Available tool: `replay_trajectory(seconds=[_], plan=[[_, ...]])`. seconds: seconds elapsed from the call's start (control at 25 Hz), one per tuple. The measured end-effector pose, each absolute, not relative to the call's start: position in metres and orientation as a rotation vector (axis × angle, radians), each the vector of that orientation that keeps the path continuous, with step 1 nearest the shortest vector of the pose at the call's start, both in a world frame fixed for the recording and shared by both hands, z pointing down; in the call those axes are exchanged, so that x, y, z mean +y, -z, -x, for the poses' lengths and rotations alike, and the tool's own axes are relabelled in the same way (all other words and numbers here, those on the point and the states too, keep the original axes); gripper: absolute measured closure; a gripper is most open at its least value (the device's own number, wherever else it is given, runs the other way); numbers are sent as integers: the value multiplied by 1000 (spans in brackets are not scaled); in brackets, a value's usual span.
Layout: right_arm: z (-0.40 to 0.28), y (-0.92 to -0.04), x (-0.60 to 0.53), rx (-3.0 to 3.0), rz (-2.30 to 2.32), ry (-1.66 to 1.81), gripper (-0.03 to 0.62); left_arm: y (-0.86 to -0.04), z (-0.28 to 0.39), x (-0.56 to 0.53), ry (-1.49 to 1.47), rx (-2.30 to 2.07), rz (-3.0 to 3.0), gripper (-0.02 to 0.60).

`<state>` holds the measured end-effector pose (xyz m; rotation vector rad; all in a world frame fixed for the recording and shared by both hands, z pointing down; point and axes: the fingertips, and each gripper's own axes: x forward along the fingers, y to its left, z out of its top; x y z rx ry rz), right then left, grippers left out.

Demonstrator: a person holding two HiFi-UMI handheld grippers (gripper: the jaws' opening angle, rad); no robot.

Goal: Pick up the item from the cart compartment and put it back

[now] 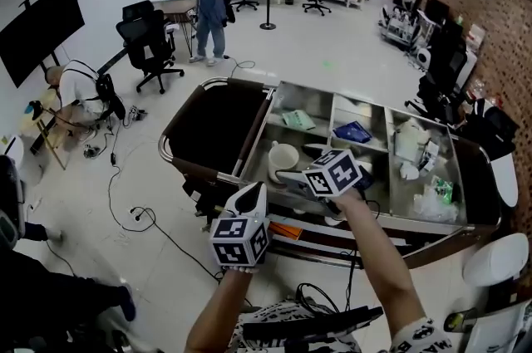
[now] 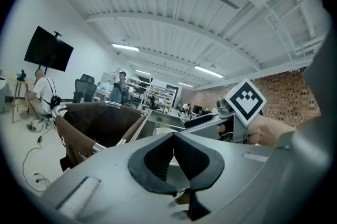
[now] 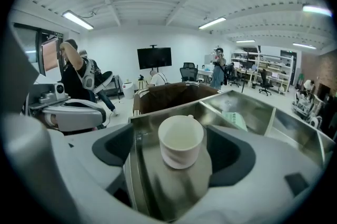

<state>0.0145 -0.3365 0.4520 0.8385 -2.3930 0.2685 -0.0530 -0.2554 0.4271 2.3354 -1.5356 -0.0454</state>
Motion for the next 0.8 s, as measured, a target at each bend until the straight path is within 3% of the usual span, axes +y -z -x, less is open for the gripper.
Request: replay_trajectory(seconds=[0.8], plan=[[-11,-512,-370,-2089,-828,-247,148,-450,56,-269,-2,-1433,-2268,580]])
